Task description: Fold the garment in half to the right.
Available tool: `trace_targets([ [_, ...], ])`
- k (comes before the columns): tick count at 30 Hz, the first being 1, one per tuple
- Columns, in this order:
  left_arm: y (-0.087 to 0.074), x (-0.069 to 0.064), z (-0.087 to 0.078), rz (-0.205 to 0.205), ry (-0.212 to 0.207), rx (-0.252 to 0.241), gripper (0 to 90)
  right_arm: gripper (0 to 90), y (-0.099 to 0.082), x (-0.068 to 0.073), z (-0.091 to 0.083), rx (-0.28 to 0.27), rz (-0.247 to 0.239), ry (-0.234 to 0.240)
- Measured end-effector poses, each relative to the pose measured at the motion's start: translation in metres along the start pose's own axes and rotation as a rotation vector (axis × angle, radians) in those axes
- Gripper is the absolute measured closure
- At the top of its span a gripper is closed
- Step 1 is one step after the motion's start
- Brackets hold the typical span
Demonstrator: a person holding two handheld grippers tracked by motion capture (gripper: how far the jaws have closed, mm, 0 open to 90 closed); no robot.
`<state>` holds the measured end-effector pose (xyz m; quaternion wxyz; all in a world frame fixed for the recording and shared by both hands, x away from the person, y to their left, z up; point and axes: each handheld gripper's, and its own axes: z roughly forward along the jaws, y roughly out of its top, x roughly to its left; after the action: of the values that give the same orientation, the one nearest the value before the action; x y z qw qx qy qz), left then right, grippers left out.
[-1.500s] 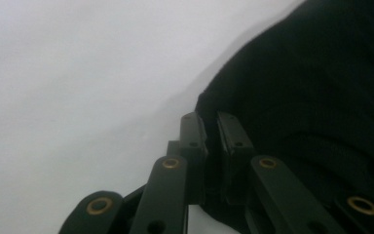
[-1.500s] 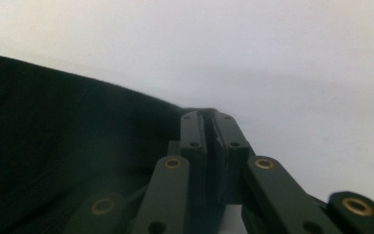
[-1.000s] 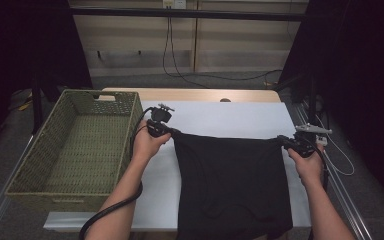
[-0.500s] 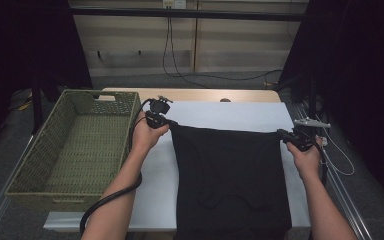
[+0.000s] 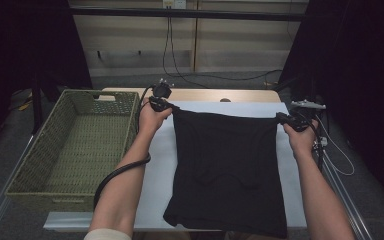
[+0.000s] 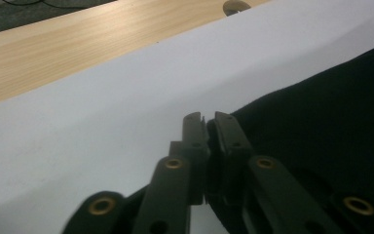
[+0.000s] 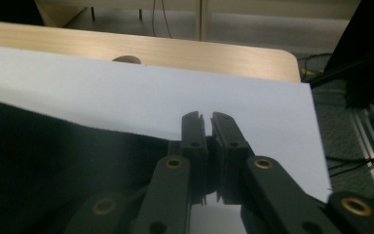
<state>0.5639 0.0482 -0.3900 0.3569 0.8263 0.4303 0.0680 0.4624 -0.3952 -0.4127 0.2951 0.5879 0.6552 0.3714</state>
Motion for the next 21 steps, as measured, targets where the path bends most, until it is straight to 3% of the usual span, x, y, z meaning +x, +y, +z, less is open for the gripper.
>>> trace_targets([
  [1, -0.003, 0.000, 0.004, -0.008, 0.012, 0.006, 73.9, 71.6, -0.003, 0.000, 0.006, 0.025, 0.033, 0.011],
  [3, -0.009, 0.001, 0.012, -0.040, 0.011, 0.024, 51.6, 60.6, -0.008, 0.001, 0.010, 0.045, 0.021, -0.012],
  [4, -0.011, 0.000, 0.013, -0.036, 0.017, 0.033, 45.4, 54.3, -0.013, 0.003, 0.011, 0.063, 0.037, 0.004],
  [5, -0.014, -0.001, 0.015, -0.035, 0.021, 0.038, 43.1, 53.3, -0.016, 0.004, 0.012, 0.079, 0.043, 0.026],
  [7, -0.020, -0.003, 0.017, -0.054, 0.011, 0.055, 28.3, 47.8, -0.023, 0.008, 0.010, 0.106, 0.023, 0.042],
  [8, -0.023, -0.005, 0.016, -0.060, 0.015, 0.059, 25.0, 46.0, -0.027, 0.010, 0.008, 0.115, 0.027, 0.058],
  [11, -0.032, -0.013, 0.015, -0.063, -0.002, 0.061, 23.7, 40.1, -0.040, 0.018, -0.003, 0.135, 0.011, 0.082],
  [15, -0.042, -0.021, 0.013, -0.076, -0.003, 0.057, 17.0, 39.3, -0.051, 0.026, -0.014, 0.153, -0.008, 0.095],
  [16, -0.047, -0.026, 0.011, -0.075, -0.010, 0.057, 15.8, 37.2, -0.059, 0.032, -0.025, 0.167, -0.037, 0.099],
  [21, -0.062, -0.036, 0.006, -0.069, -0.029, 0.061, 14.1, 37.0, -0.077, 0.039, -0.047, 0.176, -0.043, 0.107],
])
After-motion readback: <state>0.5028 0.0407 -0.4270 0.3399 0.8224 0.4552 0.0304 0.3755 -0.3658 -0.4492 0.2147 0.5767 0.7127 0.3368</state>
